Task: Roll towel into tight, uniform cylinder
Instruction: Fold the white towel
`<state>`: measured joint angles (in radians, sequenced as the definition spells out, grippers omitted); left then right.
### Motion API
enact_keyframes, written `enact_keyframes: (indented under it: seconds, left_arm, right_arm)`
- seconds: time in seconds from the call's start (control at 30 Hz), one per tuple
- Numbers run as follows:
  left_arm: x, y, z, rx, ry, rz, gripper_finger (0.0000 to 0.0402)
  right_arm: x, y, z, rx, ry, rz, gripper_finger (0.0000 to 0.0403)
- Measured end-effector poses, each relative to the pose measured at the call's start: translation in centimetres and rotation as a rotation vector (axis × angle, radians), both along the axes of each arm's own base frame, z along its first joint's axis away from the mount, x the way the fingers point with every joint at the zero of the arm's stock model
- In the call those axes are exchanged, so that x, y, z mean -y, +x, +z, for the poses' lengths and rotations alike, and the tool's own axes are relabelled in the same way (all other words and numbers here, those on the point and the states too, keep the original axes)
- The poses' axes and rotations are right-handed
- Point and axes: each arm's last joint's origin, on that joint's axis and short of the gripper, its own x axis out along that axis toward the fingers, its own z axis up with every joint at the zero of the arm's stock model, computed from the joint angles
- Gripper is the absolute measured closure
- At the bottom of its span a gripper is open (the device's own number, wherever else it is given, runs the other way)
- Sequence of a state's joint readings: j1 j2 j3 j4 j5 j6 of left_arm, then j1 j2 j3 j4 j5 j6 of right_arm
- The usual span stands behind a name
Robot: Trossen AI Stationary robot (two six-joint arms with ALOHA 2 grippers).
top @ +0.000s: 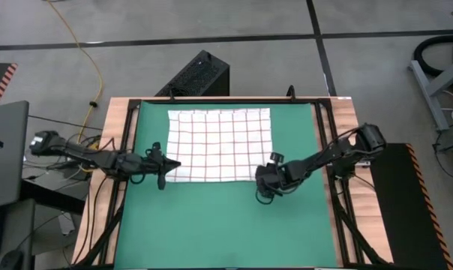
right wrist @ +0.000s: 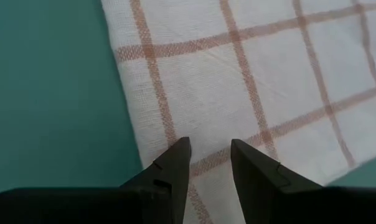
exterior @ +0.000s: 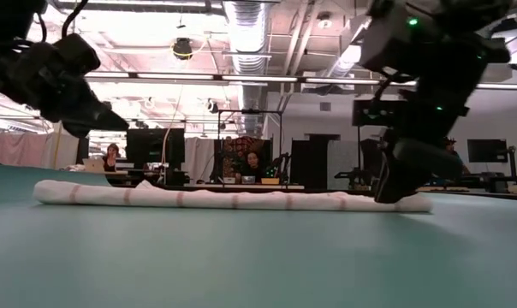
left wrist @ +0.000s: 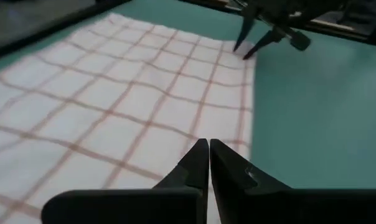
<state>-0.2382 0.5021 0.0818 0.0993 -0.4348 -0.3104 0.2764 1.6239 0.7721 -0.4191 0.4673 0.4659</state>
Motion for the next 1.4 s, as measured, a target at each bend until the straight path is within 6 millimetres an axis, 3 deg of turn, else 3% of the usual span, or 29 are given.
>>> enact_keyframes:
  seconds: [0.37, 0.63, 1.03, 1.4]
  left_arm:
    - [1.8, 0.9, -2.3, -0.121, -0.03, 0.086, 0.0401]
    - [3.6, 1.5, -4.7, -0.206, -0.076, 0.076, 0.0401]
    - [5.6, 0.6, -8.5, -0.28, -0.125, 0.179, 0.0401]
    - [7.2, 1.3, -8.9, -0.302, -0.093, 0.196, 0.0401]
  right_arm:
    - [-2.5, -1.3, -0.3, 0.056, -0.083, -0.02, 0.0262]
    - [-2.4, -1.3, -0.3, 0.076, -0.08, -0.053, 0.0262]
    - [-2.4, -1.3, -0.3, 0.078, -0.08, -0.055, 0.0262]
    - [-2.4, -1.3, -0.3, 0.089, -0.07, -0.074, 0.0262]
